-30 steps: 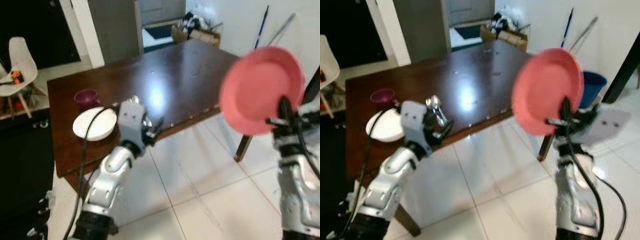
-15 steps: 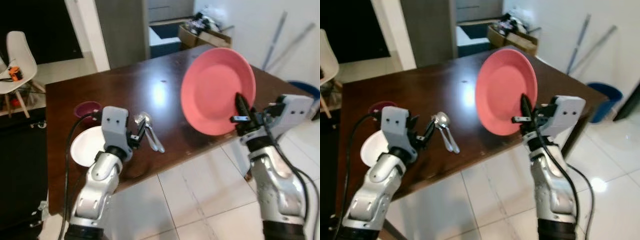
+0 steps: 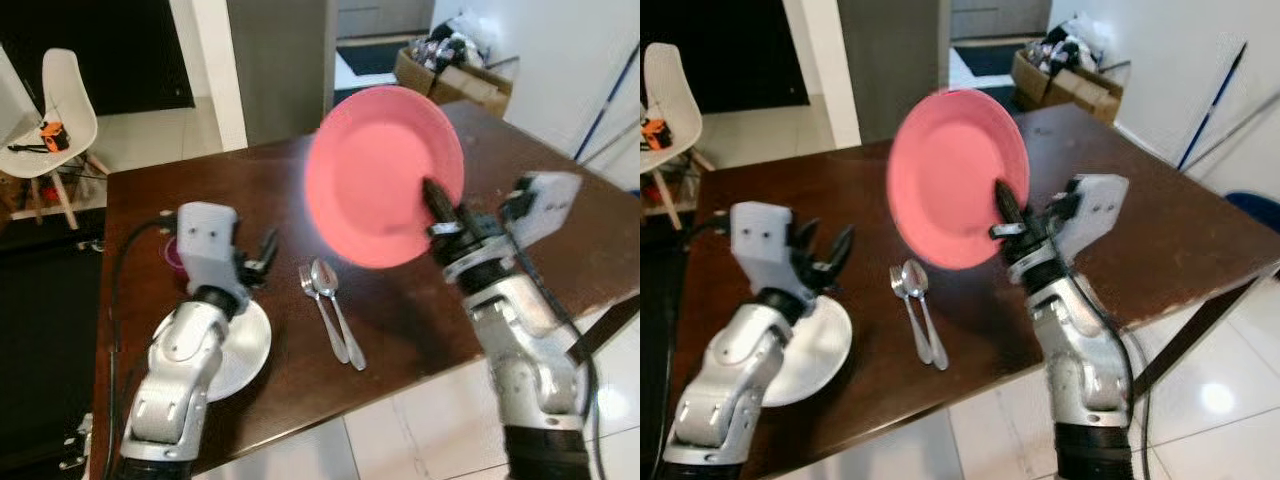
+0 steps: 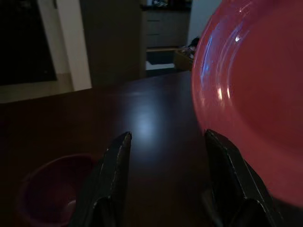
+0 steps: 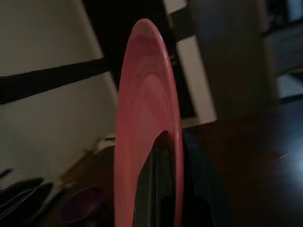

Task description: Setting the table

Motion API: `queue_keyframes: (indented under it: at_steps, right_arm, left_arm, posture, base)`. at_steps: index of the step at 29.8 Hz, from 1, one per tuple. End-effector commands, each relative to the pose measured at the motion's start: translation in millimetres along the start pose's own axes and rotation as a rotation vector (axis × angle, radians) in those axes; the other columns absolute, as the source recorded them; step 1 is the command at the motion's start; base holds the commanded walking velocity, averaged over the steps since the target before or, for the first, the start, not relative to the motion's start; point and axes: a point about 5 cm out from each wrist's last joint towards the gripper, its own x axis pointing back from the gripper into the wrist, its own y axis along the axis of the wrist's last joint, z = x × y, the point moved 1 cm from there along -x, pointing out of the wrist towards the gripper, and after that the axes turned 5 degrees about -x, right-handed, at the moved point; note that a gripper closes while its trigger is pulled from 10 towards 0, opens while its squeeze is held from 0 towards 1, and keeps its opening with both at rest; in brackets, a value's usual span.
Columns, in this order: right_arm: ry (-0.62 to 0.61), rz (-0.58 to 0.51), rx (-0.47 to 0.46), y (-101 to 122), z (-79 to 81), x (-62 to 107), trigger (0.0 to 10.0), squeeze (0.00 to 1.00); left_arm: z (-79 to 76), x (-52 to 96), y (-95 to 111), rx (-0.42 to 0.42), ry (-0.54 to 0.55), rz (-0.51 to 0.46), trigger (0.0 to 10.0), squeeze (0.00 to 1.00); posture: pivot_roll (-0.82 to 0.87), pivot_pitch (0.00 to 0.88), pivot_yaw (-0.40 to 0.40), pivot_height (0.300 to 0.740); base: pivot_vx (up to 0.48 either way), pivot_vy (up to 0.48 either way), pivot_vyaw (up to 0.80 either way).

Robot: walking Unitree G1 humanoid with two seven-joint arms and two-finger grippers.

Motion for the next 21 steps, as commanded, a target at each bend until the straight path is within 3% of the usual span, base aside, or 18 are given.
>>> queue_keyframes:
  at_steps: [1,7,11,21]
  right_arm:
    - [0.041,-0.012,-0.065,3,4.7,3.4,10.0,0.00]
    - [0.027,-0.039,-0.219,2,-0.8,5.9,10.0,0.00]
    - [-0.068,-0.054,-0.327,-5,-18.4,9.4,10.0,0.00]
    - [-0.129,-0.052,-0.380,-10,-26.8,13.0,10.0,0.00]
  left_arm:
    - [2.4,-2.0,0,-0.001,0.009,0.010,10.0,0.00]
    - [4.8,-5.3,8,-0.007,0.005,-0.008,10.0,0.00]
    - [9.7,-9.9,19,-0.054,-0.029,-0.037,10.0,0.00]
    - [15.7,-13.5,27,-0.081,-0.044,-0.053,10.0,0.00]
  posture:
    - [-0.06,0.000,0.106,0.740]
    - [-0.05,0.000,0.111,0.740]
    - [-0.04,0.000,0.117,0.740]
    - [-0.03,0.000,0.129,0.740]
  base:
    - [0.000,0.000,0.00]
    - [0.000,0.000,0.00]
    - [0.000,0.000,0.00]
    - [0.000,0.000,0.00]
